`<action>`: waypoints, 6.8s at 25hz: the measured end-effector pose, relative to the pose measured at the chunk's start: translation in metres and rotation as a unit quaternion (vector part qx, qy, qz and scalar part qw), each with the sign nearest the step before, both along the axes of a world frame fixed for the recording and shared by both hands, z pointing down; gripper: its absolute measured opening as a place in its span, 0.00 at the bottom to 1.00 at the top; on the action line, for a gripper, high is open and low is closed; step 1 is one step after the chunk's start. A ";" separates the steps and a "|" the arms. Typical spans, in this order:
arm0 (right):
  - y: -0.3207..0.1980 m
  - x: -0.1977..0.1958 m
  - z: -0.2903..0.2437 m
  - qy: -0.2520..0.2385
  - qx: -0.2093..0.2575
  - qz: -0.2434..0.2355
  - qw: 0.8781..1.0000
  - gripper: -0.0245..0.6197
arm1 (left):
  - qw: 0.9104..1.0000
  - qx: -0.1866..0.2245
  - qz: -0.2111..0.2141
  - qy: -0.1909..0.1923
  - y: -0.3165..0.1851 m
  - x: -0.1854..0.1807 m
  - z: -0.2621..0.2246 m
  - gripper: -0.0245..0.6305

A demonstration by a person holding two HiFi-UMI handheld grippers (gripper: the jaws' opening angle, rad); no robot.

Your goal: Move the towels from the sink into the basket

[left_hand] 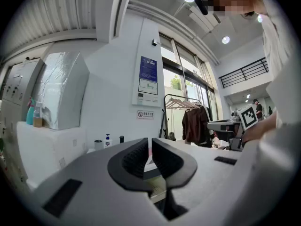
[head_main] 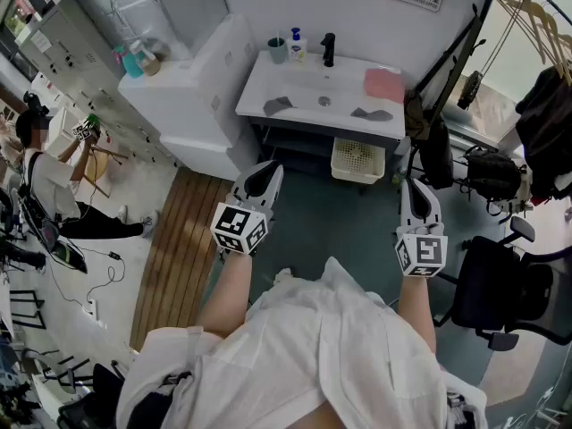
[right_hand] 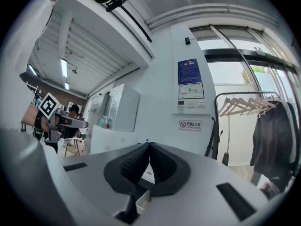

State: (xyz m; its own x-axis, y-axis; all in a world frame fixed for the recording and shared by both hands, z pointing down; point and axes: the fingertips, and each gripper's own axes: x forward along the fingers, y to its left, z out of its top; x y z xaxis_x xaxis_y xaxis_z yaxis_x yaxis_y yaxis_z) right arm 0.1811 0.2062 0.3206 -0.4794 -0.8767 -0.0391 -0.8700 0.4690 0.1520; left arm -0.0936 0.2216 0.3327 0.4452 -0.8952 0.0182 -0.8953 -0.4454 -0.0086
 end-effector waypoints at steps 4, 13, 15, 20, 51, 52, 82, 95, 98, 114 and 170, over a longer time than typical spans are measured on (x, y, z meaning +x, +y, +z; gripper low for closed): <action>0.000 -0.005 -0.001 0.003 0.004 -0.004 1.000 0.08 | 1.000 -0.001 -0.004 0.002 0.001 -0.004 0.001 0.08; 0.005 -0.007 -0.002 -0.013 0.009 -0.022 1.000 0.08 | 1.000 -0.003 -0.005 0.008 0.006 -0.001 0.003 0.08; 0.009 -0.008 -0.002 -0.027 0.011 -0.037 0.999 0.08 | 1.000 -0.003 -0.003 0.009 0.008 0.001 0.003 0.08; 0.011 -0.011 0.008 -0.003 0.001 -0.040 0.999 0.08 | 1.000 -0.005 -0.001 0.012 0.011 0.002 0.003 0.08; -0.144 -0.082 0.029 0.008 -0.030 -0.040 0.999 0.09 | 1.000 -0.014 -0.006 0.018 -0.139 -0.081 0.013 0.08; -0.156 -0.087 0.028 0.009 -0.031 -0.036 0.999 0.09 | 1.000 -0.014 -0.002 0.017 -0.153 -0.086 0.011 0.08; -0.304 -0.109 0.056 0.030 -0.083 -0.014 0.996 0.09 | 0.995 -0.048 0.086 0.030 -0.335 -0.064 0.035 0.09; -0.343 -0.068 0.070 0.054 -0.096 -0.058 0.992 0.09 | 0.994 -0.062 0.083 0.029 -0.365 0.002 0.045 0.09; -0.351 -0.065 0.083 0.077 -0.106 -0.074 0.989 0.09 | 0.994 -0.068 0.084 0.026 -0.371 0.012 0.053 0.09; -0.378 -0.053 0.179 0.175 -0.201 -0.131 0.955 0.10 | 0.988 -0.108 0.109 0.015 -0.400 0.049 0.097 0.09; -0.417 -0.016 0.341 0.253 -0.418 -0.086 0.868 0.20 | 0.978 -0.161 0.131 -0.007 -0.412 0.104 0.151 0.09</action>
State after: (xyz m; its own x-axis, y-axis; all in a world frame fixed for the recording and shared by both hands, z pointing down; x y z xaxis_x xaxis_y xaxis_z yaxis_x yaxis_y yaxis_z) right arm 0.1647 -0.2105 0.6615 -0.3771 -0.4112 0.8299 -0.6970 0.7161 0.0380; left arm 0.0101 -0.1904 0.4841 0.6568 -0.6971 0.2875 -0.7504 -0.6419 0.1580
